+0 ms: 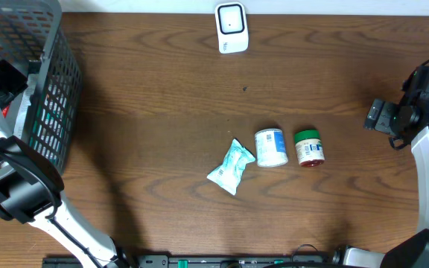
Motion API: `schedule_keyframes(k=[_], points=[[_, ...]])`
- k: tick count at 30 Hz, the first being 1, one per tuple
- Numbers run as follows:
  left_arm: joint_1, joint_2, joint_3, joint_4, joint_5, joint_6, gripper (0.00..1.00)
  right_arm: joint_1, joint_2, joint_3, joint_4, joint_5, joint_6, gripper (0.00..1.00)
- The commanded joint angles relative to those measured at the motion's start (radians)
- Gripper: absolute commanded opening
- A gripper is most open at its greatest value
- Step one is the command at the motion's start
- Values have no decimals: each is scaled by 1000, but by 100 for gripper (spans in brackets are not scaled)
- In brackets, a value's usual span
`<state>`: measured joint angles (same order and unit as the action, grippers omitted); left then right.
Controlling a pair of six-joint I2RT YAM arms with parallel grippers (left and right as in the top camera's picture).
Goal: Scan the item barcode
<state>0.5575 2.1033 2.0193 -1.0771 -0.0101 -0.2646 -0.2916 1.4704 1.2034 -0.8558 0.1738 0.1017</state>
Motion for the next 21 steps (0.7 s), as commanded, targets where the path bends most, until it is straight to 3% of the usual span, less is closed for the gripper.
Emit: schedule_keyframes(k=[1, 7, 12, 18, 21], points=[[4, 5, -20, -1, -10, 10, 39, -4, -5, 11, -2, 8, -6, 99], [4, 5, -102, 63, -10, 10, 40, -4, -5, 11, -2, 8, -6, 99], [4, 5, -126, 74, -10, 10, 57, -4, -5, 11, -2, 9, -6, 99], [4, 6, -155, 89, -10, 10, 62, -4, -5, 11, -2, 8, -6, 99], [4, 6, -155, 84, -10, 10, 70, -4, -5, 11, -2, 8, -6, 99]])
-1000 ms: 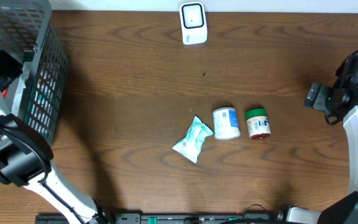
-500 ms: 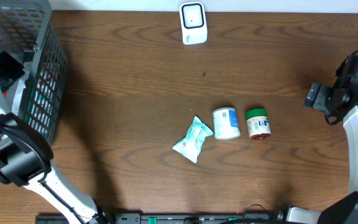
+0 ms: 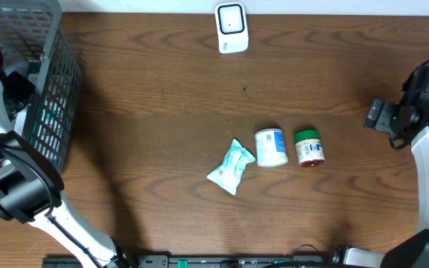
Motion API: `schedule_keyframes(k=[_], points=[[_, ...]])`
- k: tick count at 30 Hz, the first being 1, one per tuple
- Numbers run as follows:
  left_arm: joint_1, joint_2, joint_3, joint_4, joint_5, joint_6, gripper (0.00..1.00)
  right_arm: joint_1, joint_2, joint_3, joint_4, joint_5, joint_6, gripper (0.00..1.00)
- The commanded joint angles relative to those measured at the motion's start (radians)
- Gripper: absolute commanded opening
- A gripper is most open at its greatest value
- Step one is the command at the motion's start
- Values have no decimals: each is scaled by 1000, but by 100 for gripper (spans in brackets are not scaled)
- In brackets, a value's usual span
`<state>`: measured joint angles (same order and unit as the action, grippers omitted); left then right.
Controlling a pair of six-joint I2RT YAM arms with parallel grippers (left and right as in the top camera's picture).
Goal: Scan the item barcode
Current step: 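Grasp the white-and-green glove packet in the basket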
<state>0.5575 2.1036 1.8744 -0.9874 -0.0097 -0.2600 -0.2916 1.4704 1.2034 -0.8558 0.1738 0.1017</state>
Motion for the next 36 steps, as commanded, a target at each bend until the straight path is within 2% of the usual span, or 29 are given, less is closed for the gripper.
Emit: schedule_keyframes(k=[1, 17, 22, 28, 30, 32, 36], points=[[4, 6, -11, -6, -10, 5, 71, -4, -5, 11, -2, 8, -6, 99], [4, 6, -132, 37, -9, 5, 76, -4, -5, 11, -2, 8, -6, 99], [2, 1, -114, 34, 134, 5, 76, -4, -5, 11, -2, 8, -6, 99], [3, -99, -107, 54, 129, 5, 76, -4, -5, 11, -2, 8, -6, 99], [3, -183, -107, 77, 124, 5, 76, -4, -5, 11, -2, 8, -6, 99], [3, -270, -107, 90, 87, 1, 76, -4, -5, 11, -2, 8, -6, 99], [3, -337, -108, 83, 50, -4, 76, -4, -5, 11, -2, 8, -6, 99]])
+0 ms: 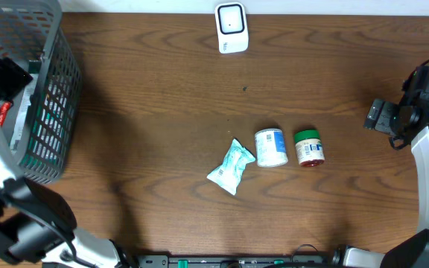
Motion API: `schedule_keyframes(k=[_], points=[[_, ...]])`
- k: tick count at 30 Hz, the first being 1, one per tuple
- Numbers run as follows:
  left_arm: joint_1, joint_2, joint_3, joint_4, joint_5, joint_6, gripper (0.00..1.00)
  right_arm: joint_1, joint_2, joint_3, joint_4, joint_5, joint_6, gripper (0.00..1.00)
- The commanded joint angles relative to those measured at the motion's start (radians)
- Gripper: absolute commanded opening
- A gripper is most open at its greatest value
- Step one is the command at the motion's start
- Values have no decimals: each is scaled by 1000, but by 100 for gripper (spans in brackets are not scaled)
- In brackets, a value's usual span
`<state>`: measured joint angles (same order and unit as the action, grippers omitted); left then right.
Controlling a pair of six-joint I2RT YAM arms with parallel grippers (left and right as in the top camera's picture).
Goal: Scan the item barcode
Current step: 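Grasp the white-and-green glove packet in the basket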
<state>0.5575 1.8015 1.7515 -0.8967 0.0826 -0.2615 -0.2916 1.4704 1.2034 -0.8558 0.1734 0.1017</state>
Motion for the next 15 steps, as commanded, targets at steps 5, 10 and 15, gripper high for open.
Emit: schedule_keyframes(k=[5, 10, 15], points=[[3, -49, 13, -78, -174, -58, 80, -4, -5, 11, -2, 9, -6, 99], [10, -39, -27, -82, -226, -58, 82, -4, -5, 11, -2, 9, -5, 99], [16, 15, -43, -80, -226, -57, 88, -4, -5, 11, -2, 9, -6, 99]])
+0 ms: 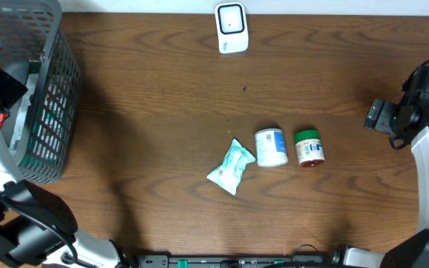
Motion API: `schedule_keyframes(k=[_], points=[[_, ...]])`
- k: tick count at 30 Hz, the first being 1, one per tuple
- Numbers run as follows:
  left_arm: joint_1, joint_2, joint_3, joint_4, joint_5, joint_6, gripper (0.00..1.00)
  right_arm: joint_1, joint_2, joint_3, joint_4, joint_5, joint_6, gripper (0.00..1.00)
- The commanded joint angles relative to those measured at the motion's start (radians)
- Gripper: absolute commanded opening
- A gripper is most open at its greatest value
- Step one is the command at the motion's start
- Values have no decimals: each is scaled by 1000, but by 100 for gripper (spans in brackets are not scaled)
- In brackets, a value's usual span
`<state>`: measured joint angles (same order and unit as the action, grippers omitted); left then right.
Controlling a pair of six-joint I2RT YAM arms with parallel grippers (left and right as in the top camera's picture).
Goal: Scan the item barcode
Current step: 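Grasp the white-and-green glove packet in the basket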
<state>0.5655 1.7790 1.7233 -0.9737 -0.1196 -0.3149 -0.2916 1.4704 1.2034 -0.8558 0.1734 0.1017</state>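
Observation:
The white barcode scanner (230, 28) stands at the table's far edge. Mid-table lie a teal pouch (231, 166), a white and blue can (271, 147) and a green-lidded jar (309, 147). My left gripper (10, 86) reaches down inside the grey mesh basket (51, 97) at the far left; the basket hides its fingers. Something red (1, 117) shows just below it in the basket. Held at the right edge of the table, my right gripper (375, 116) is well clear of the items, and its jaws cannot be made out.
The basket holds teal and white packages behind its mesh. Both arms' white links run along the left and right edges of the view. A dark rail lies along the near table edge.
Inside the basket my left gripper has shifted slightly toward the near side, and the red thing sits a little lower. The table items and right arm have not moved.
My left gripper was in the basket at every moment, shifting about slightly. Its elbow was beside the basket's near corner at first and now sits further toward the near edge. A red thing showed below the gripper at first, was hidden, then showed again. The pouch, can, jar, scanner and right arm stayed put.

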Motion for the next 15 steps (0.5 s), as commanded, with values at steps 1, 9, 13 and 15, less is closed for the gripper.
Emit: schedule_keyframes(k=[1, 9, 13, 15], points=[[8, 48, -14, -5, -24, -4, 87, -4, -5, 11, -2, 9, -6, 99], [8, 97, -16, -4, -24, -4, 63, -4, -5, 11, -2, 9, -6, 99], [8, 97, -16, -4, -24, -4, 43, -4, -5, 11, -2, 9, -6, 99], [8, 97, -16, -4, -24, -3, 42, -4, -5, 11, -2, 9, -6, 99]])
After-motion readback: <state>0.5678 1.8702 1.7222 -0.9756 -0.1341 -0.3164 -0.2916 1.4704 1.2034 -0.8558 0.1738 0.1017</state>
